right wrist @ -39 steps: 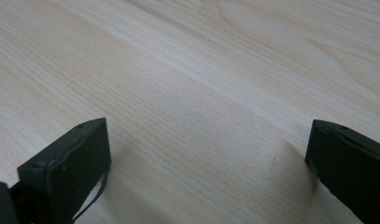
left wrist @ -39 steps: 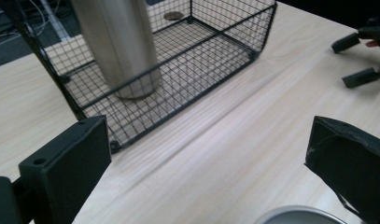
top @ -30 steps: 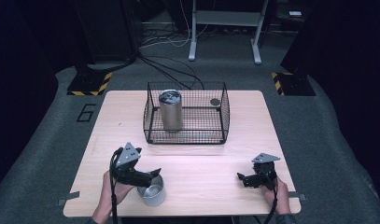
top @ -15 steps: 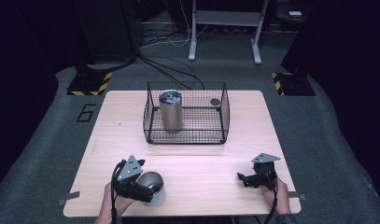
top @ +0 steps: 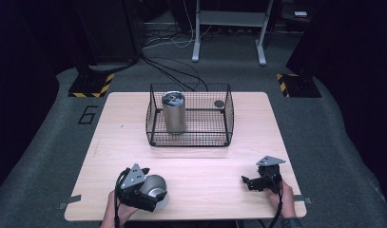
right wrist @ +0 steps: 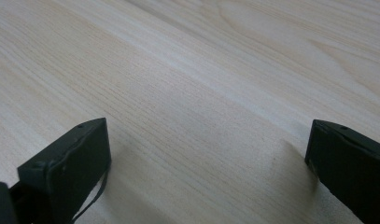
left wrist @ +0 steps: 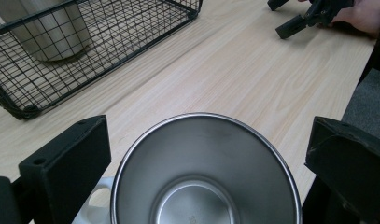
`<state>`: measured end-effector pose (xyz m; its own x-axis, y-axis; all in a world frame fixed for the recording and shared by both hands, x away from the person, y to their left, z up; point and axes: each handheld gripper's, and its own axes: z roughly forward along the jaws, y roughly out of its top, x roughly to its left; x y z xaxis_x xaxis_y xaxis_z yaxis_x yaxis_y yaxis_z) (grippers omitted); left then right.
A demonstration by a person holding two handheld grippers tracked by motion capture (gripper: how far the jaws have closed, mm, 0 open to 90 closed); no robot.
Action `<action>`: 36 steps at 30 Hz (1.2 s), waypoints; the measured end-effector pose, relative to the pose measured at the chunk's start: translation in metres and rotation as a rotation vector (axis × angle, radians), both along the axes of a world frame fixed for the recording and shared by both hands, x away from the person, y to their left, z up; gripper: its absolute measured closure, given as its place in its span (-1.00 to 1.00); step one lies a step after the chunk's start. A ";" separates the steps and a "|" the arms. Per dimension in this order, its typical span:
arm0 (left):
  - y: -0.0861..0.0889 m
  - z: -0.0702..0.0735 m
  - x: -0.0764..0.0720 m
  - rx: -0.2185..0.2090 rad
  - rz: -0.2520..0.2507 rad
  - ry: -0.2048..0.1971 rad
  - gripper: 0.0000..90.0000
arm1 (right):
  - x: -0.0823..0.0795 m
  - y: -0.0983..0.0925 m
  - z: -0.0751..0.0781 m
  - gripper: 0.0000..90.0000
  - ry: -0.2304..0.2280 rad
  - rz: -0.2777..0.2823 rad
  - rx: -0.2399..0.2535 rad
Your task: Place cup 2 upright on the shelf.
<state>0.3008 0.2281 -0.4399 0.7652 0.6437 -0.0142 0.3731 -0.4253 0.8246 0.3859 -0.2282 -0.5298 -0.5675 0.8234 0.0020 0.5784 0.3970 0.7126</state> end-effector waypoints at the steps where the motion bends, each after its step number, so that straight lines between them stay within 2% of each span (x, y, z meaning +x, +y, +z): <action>1: 0.000 -0.001 0.000 -0.006 0.002 0.000 -1.00 | 0.000 0.000 0.000 -1.00 0.000 0.000 0.000; 13: -0.001 -0.012 0.004 0.000 0.002 0.014 -1.00 | 0.000 0.000 0.000 -1.00 0.000 0.000 0.000; 18: -0.003 -0.018 0.004 0.015 0.002 0.015 -1.00 | 0.000 0.000 0.000 -1.00 -0.002 -0.001 0.002; 26: -0.007 -0.022 0.004 0.047 0.001 -0.011 -0.99 | 0.000 0.000 0.000 -1.00 -0.002 -0.001 0.001; 28: -0.008 -0.023 0.003 0.053 0.007 -0.023 -0.93 | 0.000 0.000 0.000 -1.00 0.000 0.000 0.000; 29: -0.008 -0.023 0.003 0.054 0.001 -0.020 -0.88 | 0.000 0.000 0.000 -1.00 0.000 0.000 0.000; 36: -0.008 -0.022 0.003 0.060 -0.007 -0.023 -0.87 | 0.000 0.000 0.000 -1.00 0.000 0.000 0.001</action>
<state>0.3040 0.2201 -0.4623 0.7696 0.6372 0.0418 0.3514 -0.4772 0.8055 0.3859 -0.2282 -0.5298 -0.5678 0.8232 0.0027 0.5780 0.3964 0.7133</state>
